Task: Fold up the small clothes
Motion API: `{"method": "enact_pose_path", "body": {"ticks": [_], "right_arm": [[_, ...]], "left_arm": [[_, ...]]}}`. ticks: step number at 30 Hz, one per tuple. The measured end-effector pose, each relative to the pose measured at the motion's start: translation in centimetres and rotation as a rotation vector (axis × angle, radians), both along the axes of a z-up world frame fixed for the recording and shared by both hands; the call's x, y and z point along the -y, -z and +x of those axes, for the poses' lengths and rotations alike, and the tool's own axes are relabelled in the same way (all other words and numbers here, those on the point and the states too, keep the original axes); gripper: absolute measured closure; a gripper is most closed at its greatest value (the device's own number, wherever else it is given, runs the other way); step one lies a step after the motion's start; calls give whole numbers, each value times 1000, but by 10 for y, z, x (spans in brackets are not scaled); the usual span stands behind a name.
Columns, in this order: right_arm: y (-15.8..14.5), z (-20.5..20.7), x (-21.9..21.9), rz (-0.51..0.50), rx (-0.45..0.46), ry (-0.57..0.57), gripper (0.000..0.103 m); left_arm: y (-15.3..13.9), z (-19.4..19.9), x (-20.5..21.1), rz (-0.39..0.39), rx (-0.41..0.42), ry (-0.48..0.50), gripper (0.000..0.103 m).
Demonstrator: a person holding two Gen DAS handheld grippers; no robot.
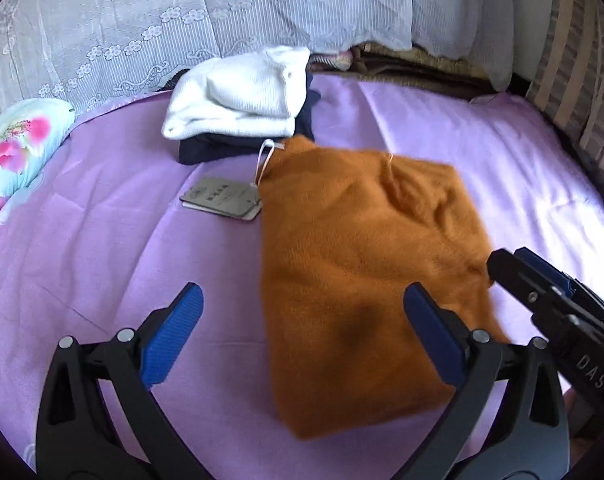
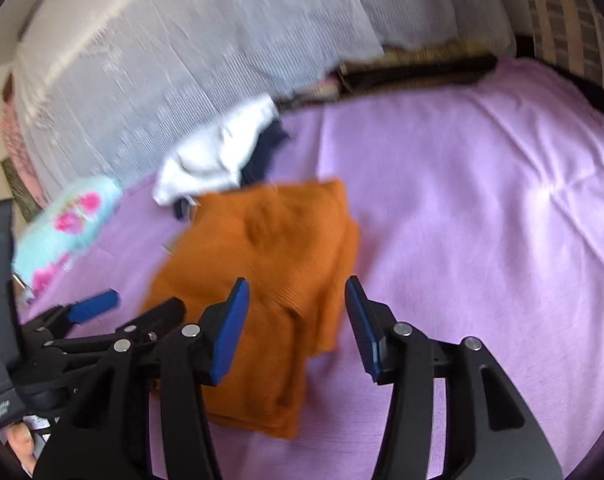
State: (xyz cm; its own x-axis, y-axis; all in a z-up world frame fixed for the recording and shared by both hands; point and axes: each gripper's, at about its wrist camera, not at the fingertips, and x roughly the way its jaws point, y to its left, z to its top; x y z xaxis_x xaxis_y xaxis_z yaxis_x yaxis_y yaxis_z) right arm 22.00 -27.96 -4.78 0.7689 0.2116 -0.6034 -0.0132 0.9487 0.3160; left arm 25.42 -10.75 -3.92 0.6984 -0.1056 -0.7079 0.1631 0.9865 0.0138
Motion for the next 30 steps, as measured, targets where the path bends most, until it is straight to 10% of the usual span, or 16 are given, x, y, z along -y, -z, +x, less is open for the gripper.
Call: {"method": "enact_pose_path", "body": {"ticks": [4, 16, 30], "right_arm": [[20, 15, 7, 61, -108, -20, 49], [-19, -21, -12, -62, 135, -10, 47], [-4, -12, -12, -66, 58, -17, 37]], "left_arm": [[22, 9, -5, -4, -52, 8, 2], [8, -12, -14, 26, 44, -8, 2], [10, -10, -17, 34, 46, -14, 2]]}}
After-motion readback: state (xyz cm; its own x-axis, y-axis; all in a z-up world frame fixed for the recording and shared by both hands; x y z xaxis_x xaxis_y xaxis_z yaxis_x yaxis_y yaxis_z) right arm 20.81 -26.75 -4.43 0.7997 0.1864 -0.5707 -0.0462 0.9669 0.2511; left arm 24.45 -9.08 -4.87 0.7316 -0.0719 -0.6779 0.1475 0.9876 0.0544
